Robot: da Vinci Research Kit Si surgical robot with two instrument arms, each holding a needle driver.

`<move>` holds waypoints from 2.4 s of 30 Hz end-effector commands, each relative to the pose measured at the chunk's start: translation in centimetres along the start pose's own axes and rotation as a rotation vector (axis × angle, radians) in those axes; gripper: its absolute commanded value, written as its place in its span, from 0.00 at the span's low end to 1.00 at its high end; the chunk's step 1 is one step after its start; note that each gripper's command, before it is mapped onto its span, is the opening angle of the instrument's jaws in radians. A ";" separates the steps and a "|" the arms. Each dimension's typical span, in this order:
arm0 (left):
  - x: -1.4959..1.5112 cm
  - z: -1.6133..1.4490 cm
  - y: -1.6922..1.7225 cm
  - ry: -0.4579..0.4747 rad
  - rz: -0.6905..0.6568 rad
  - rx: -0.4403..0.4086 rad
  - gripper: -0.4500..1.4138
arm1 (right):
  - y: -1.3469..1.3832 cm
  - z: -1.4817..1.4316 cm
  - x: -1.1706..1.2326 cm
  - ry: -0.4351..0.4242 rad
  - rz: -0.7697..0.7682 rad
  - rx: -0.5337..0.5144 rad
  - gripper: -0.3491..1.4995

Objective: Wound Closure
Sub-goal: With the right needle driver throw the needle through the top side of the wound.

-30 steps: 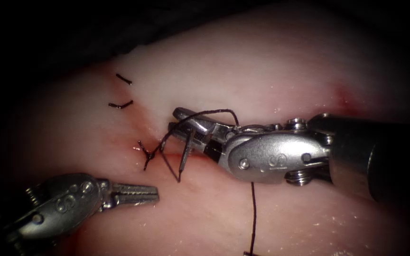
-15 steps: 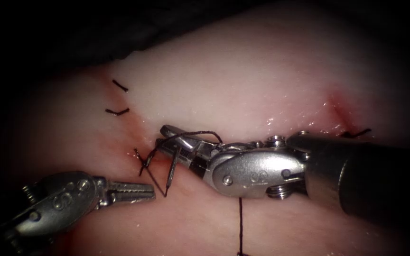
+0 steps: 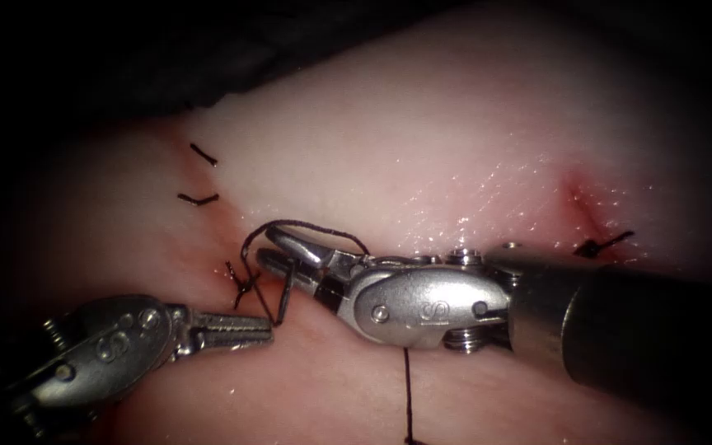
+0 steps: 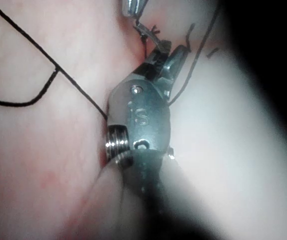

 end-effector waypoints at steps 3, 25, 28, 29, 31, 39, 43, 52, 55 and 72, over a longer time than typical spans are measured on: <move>0.06 0.06 -0.07 0.004 0.003 -0.001 0.00 | -0.09 0.08 -0.08 -0.027 0.017 0.012 0.00; -0.06 -0.04 -0.12 0.000 0.011 -0.005 0.00 | -0.21 -0.18 -0.20 -0.089 -0.061 0.024 0.00; -0.09 -0.09 -0.13 -0.001 0.012 -0.010 0.00 | -0.07 -0.23 -0.12 -0.091 -0.102 0.027 0.00; -0.09 -0.09 -0.13 -0.001 0.012 -0.010 0.00 | -0.07 -0.23 -0.12 -0.091 -0.102 0.027 0.00; -0.10 -0.10 -0.13 -0.001 0.012 -0.009 0.00 | -0.01 -0.26 -0.06 -0.088 -0.128 0.028 0.00; -0.10 -0.12 -0.13 -0.002 0.012 -0.010 0.00 | -0.27 -0.31 -0.04 -0.089 -0.185 0.089 0.00; -0.10 -0.12 -0.12 -0.002 0.012 -0.010 0.00 | -0.34 -0.32 -0.16 -0.099 -0.206 0.106 0.00; -0.11 -0.14 -0.12 -0.003 0.013 -0.010 0.00 | -0.39 -0.32 -0.38 -0.139 -0.148 0.127 0.00; -0.11 -0.14 -0.13 0.000 0.011 -0.009 0.00 | -0.41 -0.34 -0.48 -0.153 -0.093 0.124 0.00; -0.01 0.03 -0.10 -0.004 -0.005 0.007 0.00 | 0.07 -0.36 -0.23 -0.132 0.123 0.043 0.00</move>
